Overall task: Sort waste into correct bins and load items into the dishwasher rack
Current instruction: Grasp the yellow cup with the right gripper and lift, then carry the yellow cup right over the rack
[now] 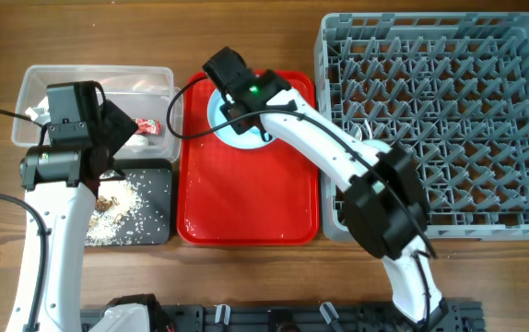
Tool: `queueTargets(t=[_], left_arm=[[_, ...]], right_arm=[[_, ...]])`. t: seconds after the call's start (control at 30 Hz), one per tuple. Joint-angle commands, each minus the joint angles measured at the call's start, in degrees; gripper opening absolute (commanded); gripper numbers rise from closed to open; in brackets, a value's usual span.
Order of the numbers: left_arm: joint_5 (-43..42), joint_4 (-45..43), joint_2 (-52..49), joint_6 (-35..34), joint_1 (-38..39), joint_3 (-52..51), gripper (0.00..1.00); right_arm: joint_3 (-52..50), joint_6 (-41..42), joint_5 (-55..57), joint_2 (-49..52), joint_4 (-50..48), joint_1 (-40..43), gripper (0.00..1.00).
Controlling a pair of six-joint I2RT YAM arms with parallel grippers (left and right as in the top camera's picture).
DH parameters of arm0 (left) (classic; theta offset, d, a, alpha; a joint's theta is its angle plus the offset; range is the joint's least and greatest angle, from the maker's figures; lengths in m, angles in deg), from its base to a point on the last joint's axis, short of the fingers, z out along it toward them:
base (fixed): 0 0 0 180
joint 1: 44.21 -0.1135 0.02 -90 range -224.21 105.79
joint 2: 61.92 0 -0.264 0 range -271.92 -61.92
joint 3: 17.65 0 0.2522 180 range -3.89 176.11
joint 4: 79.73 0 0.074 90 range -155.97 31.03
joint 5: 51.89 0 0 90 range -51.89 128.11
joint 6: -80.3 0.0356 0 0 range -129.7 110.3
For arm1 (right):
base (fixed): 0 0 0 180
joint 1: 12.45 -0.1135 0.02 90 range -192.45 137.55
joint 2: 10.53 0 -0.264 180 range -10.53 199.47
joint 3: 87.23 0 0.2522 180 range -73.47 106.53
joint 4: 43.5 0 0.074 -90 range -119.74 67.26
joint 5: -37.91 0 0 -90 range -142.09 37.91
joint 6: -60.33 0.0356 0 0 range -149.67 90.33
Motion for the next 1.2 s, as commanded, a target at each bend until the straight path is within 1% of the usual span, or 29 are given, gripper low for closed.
queueTargets(t=[0.0, 0.2, 0.33, 0.5, 0.67, 0.83, 0.97, 1.17], left_arm=[[0.35, 0.00, 0.52, 0.92, -0.26, 0.70, 1.00], [0.35, 0.00, 0.52, 0.92, -0.26, 0.70, 1.00], [0.35, 0.00, 0.52, 0.92, -0.26, 0.70, 1.00], [0.35, 0.00, 0.52, 0.92, -0.26, 0.70, 1.00], [0.35, 0.00, 0.52, 0.92, -0.26, 0.70, 1.00], [0.35, 0.00, 0.52, 0.92, -0.26, 0.70, 1.00], [0.35, 0.00, 0.52, 0.92, -0.26, 0.70, 1.00], [0.35, 0.00, 0.52, 0.92, -0.26, 0.70, 1.00]], right_arm=[[2.51, 1.79, -5.99, -11.54, 0.20, 1.68, 0.04], [2.51, 2.10, -20.24, -22.73, 2.23, 6.75, 0.04], [2.51, 4.11, -35.71, -28.46, 5.90, 13.40, 0.04], [2.49, 3.80, -53.02, -30.27, 10.86, 23.23, 0.04], [-0.44, -1.11, -70.01, -30.05, 13.31, 33.90, 0.04], [-6.82, -5.16, -79.30, -30.05, 13.07, 41.05, 0.04], [-13.25, -7.96, -82.66, -30.03, 12.09, 44.98, 0.04], [-25.86, -8.68, -86.49, -30.03, 4.98, 50.03, 0.04]])
